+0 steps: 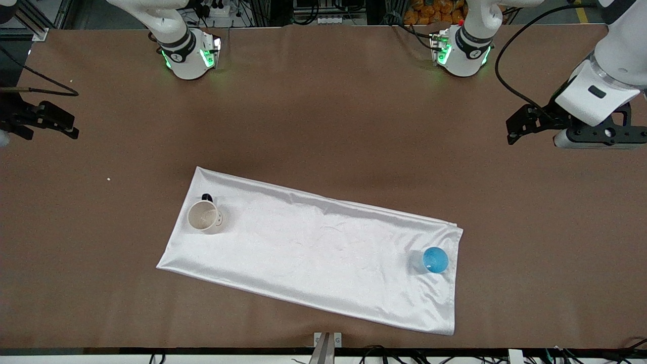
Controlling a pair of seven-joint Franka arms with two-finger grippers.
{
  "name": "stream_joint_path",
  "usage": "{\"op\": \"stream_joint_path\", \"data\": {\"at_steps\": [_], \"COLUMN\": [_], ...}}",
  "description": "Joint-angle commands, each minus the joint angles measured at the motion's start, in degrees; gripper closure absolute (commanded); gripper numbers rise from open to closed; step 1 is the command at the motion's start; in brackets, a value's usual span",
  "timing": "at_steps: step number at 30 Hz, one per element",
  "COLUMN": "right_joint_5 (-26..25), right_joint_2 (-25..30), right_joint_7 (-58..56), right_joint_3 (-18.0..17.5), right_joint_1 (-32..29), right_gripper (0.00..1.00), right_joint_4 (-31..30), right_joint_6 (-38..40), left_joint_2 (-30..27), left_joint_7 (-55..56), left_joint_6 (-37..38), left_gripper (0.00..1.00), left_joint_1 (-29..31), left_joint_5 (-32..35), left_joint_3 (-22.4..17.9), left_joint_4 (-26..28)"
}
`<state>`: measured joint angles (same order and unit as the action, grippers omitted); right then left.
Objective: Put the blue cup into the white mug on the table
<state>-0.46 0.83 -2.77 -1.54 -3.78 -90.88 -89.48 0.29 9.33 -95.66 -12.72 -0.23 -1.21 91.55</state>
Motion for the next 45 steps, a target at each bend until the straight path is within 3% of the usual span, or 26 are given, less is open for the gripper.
{"op": "stream_joint_path", "data": {"at_steps": [1,32,45], "right_joint_5": [-0.8,0.8,1.9], "right_joint_2": [0.5,0.0,-2.2], "right_joint_7": [-0.6,-0.5,-0.4], "right_joint_3": [-0.2,-0.2,-0.4], "right_joint_1": [-0.3,-0.2,1.1], "right_gripper": [0.00,0.00,0.00], "right_joint_4": [0.2,-1.4,-2.1], "right_joint_6": [0.6,-0.5,-0.9], "left_joint_2": [0.7,2.2,9.0], "left_joint_7": [0.8,0.0,0.1], "left_joint_6": [1.4,1.0,-3.4], "left_gripper": [0.00,0.00,0.00], "left_joint_1": [-0.2,-0.3,-1.3], "left_joint_5": [1.3,1.4,1.6], "left_joint_3": [-0.1,0.1,0.1], "left_joint_4": [-1.6,-1.5,-1.6]}}
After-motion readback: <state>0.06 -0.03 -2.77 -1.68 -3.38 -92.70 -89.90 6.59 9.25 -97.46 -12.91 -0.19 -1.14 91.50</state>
